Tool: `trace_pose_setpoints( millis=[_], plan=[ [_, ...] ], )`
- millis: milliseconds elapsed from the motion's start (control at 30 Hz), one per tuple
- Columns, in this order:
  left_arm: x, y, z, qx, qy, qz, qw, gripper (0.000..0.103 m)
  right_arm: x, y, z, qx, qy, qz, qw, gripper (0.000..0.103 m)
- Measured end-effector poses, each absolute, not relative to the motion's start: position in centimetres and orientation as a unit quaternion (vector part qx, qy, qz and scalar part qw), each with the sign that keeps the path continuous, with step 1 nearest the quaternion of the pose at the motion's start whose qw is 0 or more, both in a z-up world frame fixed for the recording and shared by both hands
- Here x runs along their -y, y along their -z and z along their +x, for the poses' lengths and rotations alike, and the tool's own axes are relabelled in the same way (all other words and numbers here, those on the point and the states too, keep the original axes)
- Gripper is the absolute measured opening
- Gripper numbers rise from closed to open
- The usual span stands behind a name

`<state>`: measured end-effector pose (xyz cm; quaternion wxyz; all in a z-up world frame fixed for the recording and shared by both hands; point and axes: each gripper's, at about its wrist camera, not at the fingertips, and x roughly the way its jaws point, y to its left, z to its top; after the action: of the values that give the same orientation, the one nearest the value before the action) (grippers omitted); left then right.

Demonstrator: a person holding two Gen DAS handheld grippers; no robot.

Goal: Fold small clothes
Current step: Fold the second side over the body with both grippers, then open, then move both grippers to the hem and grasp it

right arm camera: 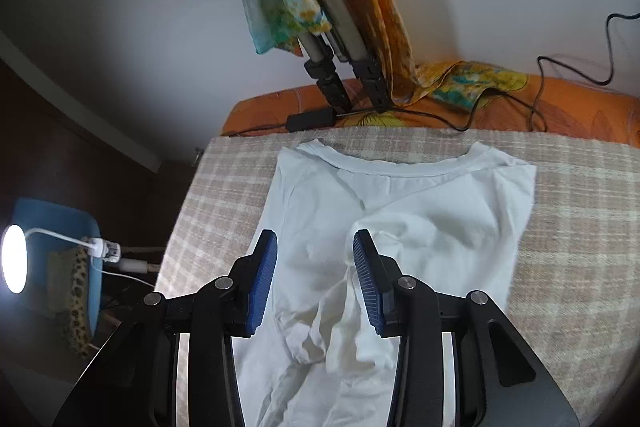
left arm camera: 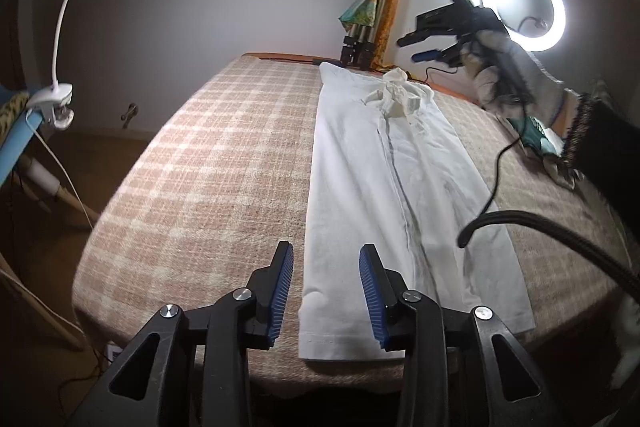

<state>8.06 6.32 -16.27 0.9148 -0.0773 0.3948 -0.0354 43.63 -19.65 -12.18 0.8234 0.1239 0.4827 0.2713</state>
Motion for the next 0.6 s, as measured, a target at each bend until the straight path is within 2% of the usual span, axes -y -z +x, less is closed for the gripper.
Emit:
trace_pose_setpoints(
  millis=[300,400,600],
  plan=[
    [-8.2,14.9,9.1,-0.400,0.051,-0.016,0.915,0.035,27.7,7.6,31.1,-0.438,-0.257,0.140,0.850,0.038],
    [-8.5,15.6,9.0,-0.409,0.066,-0.023,0.910,0.035,29.1,8.1,25.7,-0.447,-0.247,0.125,0.851,0.038],
    [-9.5,19.1,9.0,-0.474,0.106,-0.118,0.866,0.035,29.3,12.6,16.0,-0.486,-0.242,0.104,0.833,0.038]
  ],
)
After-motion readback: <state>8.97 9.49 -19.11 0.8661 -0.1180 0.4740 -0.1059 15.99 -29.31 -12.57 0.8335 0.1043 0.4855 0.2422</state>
